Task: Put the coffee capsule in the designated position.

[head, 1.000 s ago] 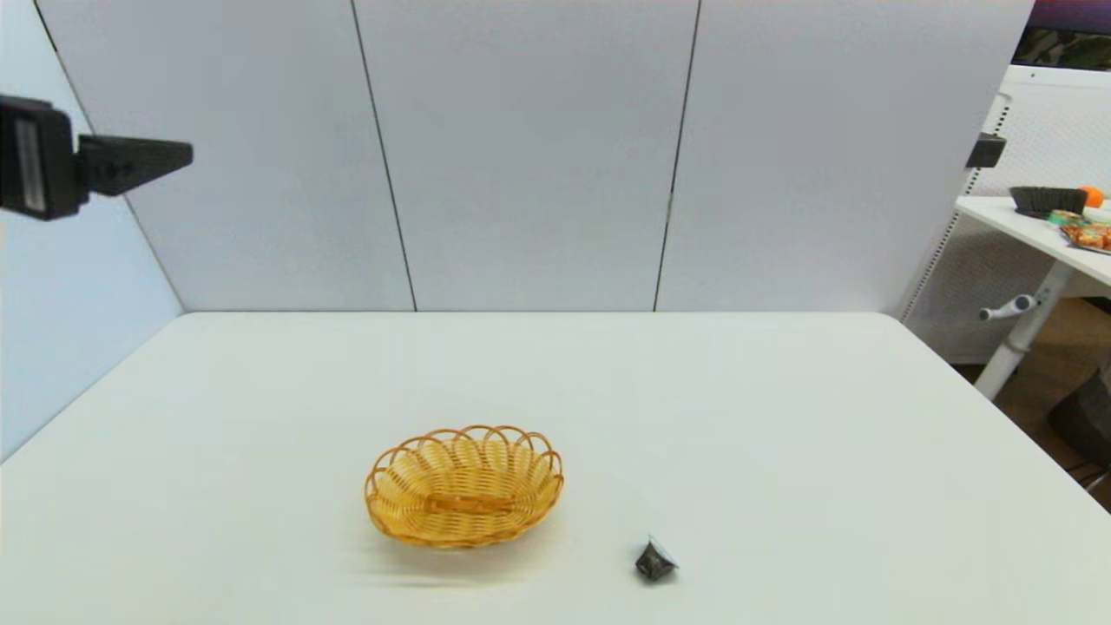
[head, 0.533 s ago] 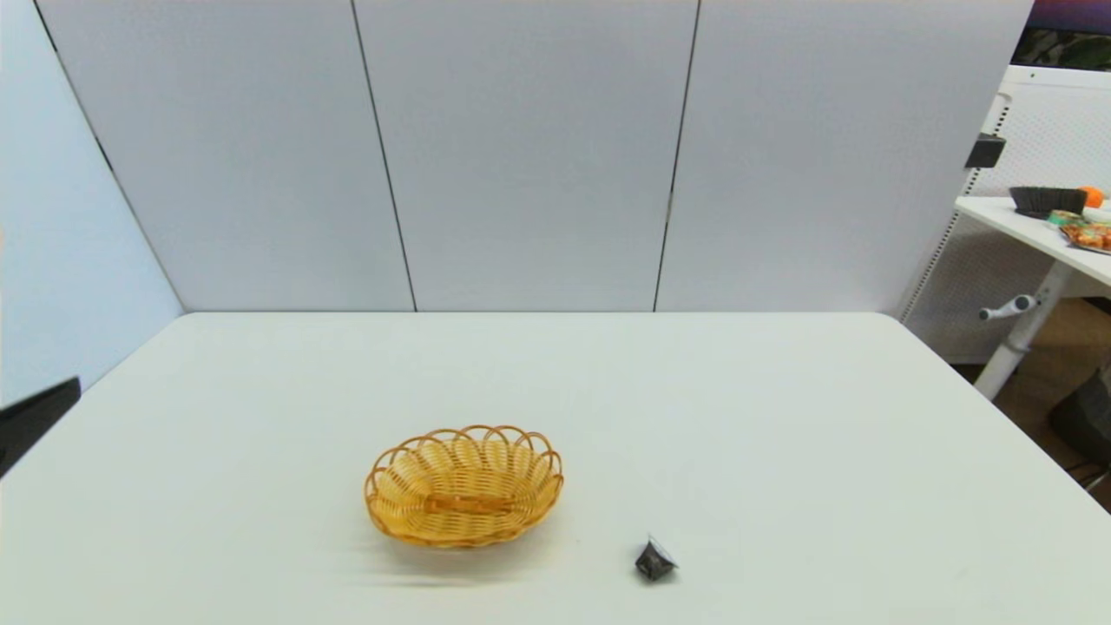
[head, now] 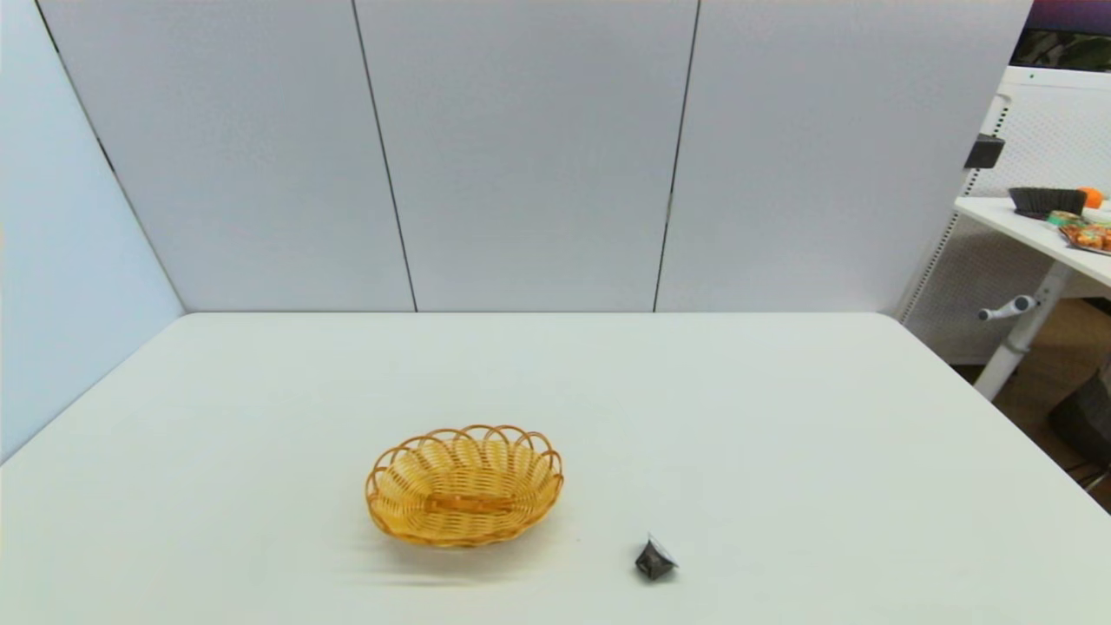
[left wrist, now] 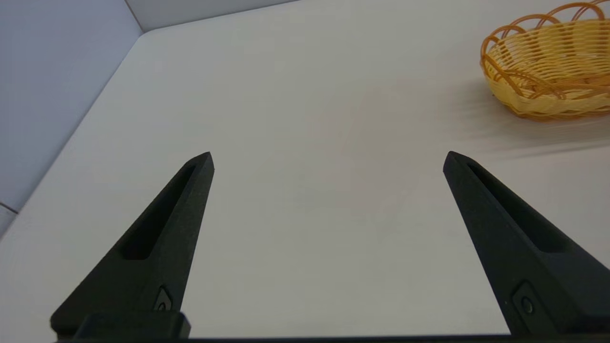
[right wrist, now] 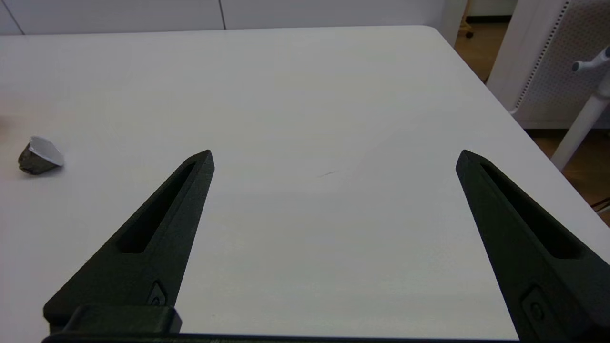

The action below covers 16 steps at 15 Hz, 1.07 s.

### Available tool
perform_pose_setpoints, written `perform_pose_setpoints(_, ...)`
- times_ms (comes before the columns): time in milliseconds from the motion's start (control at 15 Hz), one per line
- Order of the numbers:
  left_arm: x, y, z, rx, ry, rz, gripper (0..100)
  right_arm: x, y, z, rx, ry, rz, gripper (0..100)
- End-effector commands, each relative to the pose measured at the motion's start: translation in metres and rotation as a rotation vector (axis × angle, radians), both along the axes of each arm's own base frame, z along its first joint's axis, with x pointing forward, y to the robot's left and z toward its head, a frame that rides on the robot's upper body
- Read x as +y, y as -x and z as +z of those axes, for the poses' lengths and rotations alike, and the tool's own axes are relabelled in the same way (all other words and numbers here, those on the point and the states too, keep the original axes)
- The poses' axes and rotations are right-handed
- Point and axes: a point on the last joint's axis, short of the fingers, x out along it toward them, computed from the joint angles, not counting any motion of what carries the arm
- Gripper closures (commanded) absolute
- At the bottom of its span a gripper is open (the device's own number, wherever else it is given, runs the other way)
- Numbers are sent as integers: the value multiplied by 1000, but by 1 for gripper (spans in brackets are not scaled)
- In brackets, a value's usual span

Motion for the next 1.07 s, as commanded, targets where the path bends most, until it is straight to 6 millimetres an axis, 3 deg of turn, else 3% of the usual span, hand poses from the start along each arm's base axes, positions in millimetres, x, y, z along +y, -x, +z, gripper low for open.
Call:
perform_pose_setpoints(67,0,13,-29,-112,25,-21,0,0,0,0,1,0,0,0)
perform_pose_setpoints(400,0,12,-35,-197,48,-23,0,0,0,0,1,0,0,0)
perform_pose_setpoints(1067,0,12,-35,-195,91,-18,0,0,0,0,2,0,0,0)
